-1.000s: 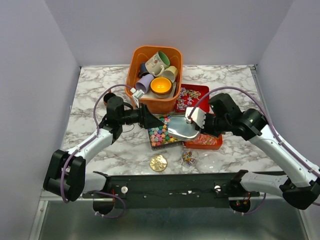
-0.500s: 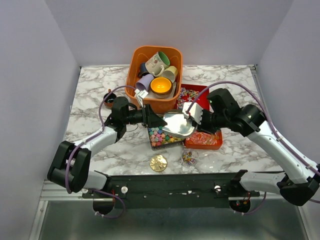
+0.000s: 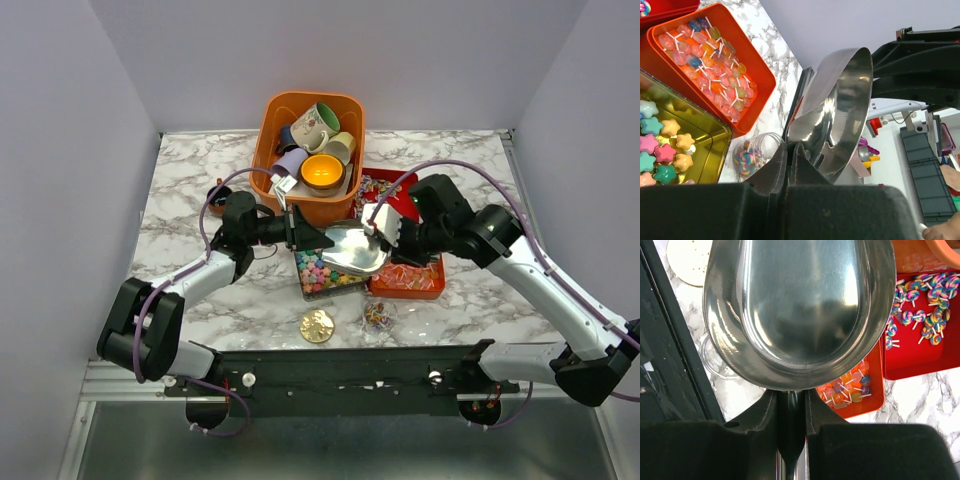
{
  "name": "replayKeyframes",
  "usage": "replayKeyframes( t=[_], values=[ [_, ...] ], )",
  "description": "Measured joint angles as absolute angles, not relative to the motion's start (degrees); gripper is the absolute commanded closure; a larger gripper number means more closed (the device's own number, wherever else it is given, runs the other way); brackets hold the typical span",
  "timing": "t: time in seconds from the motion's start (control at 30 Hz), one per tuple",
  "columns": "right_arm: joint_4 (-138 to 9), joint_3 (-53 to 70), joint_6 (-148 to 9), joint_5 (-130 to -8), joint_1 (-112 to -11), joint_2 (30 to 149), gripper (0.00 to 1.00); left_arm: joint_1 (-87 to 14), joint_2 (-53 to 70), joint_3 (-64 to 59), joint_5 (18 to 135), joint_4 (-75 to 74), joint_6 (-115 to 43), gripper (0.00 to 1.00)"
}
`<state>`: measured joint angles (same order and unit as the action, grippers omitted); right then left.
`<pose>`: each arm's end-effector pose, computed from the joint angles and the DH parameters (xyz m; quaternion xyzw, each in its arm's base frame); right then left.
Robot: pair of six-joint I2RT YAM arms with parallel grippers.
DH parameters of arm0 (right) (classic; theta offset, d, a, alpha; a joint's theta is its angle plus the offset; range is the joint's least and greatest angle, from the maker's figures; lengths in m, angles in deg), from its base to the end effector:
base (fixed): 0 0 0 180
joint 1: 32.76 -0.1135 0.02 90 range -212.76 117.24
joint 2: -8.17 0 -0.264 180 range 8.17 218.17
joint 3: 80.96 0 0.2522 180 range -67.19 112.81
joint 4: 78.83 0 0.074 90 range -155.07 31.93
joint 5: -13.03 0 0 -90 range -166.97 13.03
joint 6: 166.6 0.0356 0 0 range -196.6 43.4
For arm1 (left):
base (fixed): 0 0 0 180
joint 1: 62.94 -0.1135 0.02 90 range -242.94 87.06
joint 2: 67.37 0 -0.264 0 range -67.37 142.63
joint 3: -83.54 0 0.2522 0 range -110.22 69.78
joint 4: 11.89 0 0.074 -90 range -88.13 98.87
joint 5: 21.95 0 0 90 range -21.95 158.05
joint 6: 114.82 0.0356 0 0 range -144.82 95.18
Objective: Pack the candies
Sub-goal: Adjust the spatula.
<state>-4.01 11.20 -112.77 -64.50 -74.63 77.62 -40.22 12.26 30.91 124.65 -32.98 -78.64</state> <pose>0.1637 0.1571 0.3722 -0.6194 0.7083 0.1186 0.3172 0.2563 -0.1395 0.2491 0.1306 0.7150 -0.6416 0.2449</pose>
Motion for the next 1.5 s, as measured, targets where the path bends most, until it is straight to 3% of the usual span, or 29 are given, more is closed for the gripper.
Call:
replayKeyframes(
  t=[0.27, 0.37, 0.4, 0.43, 0.5, 0.67, 1.1, 1.5],
  values=[
    [-4.0, 11.1, -114.1, -64.4, -74.4, 77.7, 0.99, -40.4, 12.2, 30.9, 125.1, -33.6, -80.7, 1.0],
    [-4.8, 10.2, -114.4, -64.4, -74.4, 77.1, 0.83, -40.5, 12.0, 30.9, 125.3, -33.6, -81.1, 1.0],
    [-5.6, 9.3, -114.6, -64.5, -74.4, 76.5, 0.67, -40.5, 11.9, 30.9, 125.4, -33.6, -81.2, 1.0],
    [-6.4, 8.2, -114.7, -64.4, -74.4, 75.8, 0.62, -40.5, 11.9, 31.0, 125.6, -33.6, -81.2, 1.0],
    [-7.7, 6.8, -115.1, -64.5, -74.4, 74.6, 0.54, -40.6, 11.8, 31.0, 125.7, -33.7, -81.5, 1.0],
    [-12.1, 2.1, -116.7, -64.7, -74.4, 71.5, 0.44, -41.0, 11.5, 31.4, 126.2, -34.6, -82.4, 1.0],
    [-22.8, -10.1, -119.4, -63.7, -73.2, 60.0, 0.42, -43.2, 11.3, 35.7, 126.7, -37.0, -86.2, 1.0],
    [-27.0, -15.4, -121.7, -58.6, -69.2, 60.2, 0.43, -44.9, 11.3, 35.7, 127.4, -39.2, -90.8, 1.0]
  ],
)
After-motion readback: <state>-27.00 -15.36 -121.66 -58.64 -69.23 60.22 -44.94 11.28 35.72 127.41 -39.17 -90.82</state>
